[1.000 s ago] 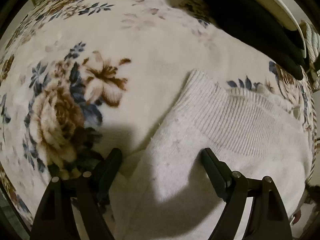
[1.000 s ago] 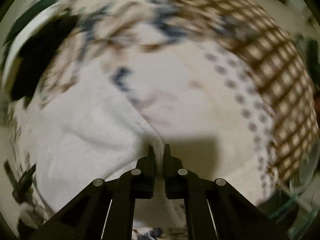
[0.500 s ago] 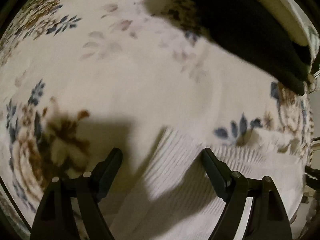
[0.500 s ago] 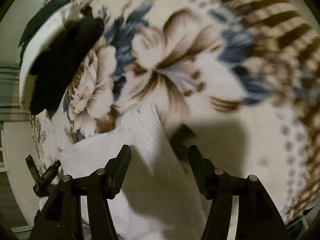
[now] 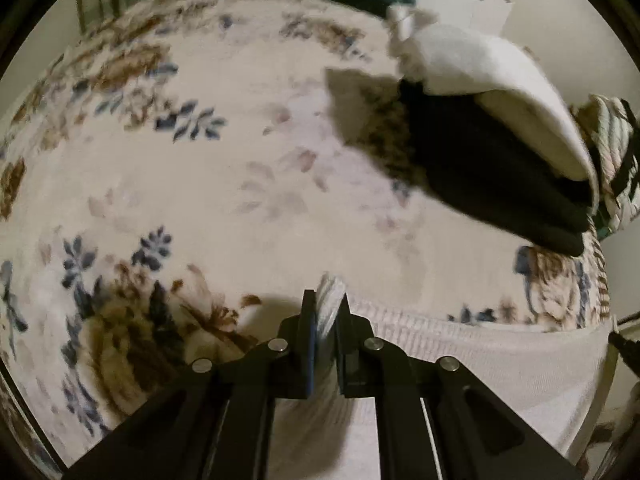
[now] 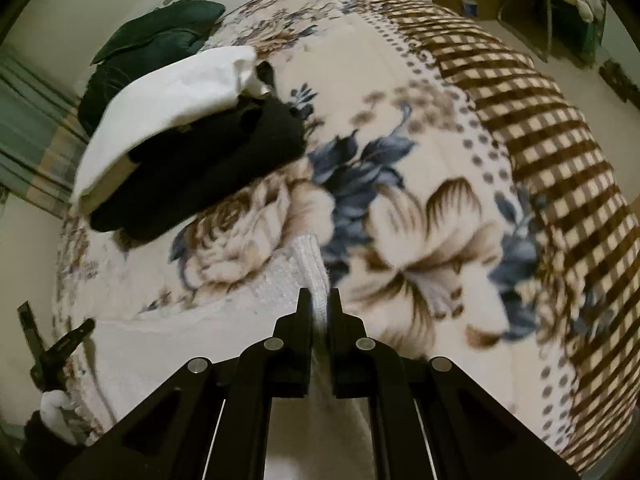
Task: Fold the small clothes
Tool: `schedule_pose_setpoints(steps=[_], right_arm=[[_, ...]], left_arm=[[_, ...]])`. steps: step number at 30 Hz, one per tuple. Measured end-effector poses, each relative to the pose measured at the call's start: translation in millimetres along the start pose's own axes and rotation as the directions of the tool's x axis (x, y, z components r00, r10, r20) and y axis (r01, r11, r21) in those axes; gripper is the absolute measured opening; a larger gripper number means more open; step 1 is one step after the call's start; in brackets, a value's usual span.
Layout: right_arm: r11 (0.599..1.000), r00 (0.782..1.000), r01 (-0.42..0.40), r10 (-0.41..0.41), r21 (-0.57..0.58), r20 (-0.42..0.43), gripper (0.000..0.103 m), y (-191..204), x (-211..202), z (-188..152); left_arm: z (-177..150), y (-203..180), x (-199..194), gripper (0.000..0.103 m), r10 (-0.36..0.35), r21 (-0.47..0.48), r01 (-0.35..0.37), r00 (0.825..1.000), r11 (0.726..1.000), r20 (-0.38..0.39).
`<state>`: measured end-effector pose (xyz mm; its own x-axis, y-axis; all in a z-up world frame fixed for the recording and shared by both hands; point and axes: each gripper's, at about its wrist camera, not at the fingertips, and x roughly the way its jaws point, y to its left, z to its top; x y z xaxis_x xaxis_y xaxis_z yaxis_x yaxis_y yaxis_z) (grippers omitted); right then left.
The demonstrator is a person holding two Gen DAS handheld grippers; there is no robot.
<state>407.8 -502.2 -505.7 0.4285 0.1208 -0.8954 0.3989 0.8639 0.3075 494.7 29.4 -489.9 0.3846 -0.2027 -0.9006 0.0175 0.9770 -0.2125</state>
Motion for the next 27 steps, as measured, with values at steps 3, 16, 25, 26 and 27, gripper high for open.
schedule_pose_setpoints(steps=[3,16,25,26,27], right_arm=[[0.999,0.997,0.052,-0.051,0.015,-0.063,0.007,-10.1,25.7,7.9],[0.984,0.964,-0.043,0.086,0.173,-0.25,0.054,-61.3,-17.4,-82.1],[0.975,0.966,0.106,-0.055,0.195,-0.251,0.008,-89.0,-24.7,-150.7],[0.968,0.963,0.102,-0.039,0.227,-0.267,0.008,-98.7,-24.4,-153.5],[0.962,0.958,0.088,-0.01,0.26,-0.288,0.008,-105.5,-21.4,-158.8]], left_arm=[[-3.5,14.8,31.8,0.01,-0.012,-0.043,0.008,0.994,0.999,-0.108],[-60.2,13.1,-52.0,0.061,0.007,-0.068,-0.014,0.995,0.998,-0.104],[-147.7,-9.1,-24.8,0.063,0.102,0.008,-0.102,0.971,0.995,-0.214],[-146.6,-10.1,-23.3,0.065,0.107,0.014,-0.106,0.972,0.994,-0.21],[-145.0,-11.4,-22.1,0.065,0.115,0.022,-0.113,0.971,0.993,-0.21]])
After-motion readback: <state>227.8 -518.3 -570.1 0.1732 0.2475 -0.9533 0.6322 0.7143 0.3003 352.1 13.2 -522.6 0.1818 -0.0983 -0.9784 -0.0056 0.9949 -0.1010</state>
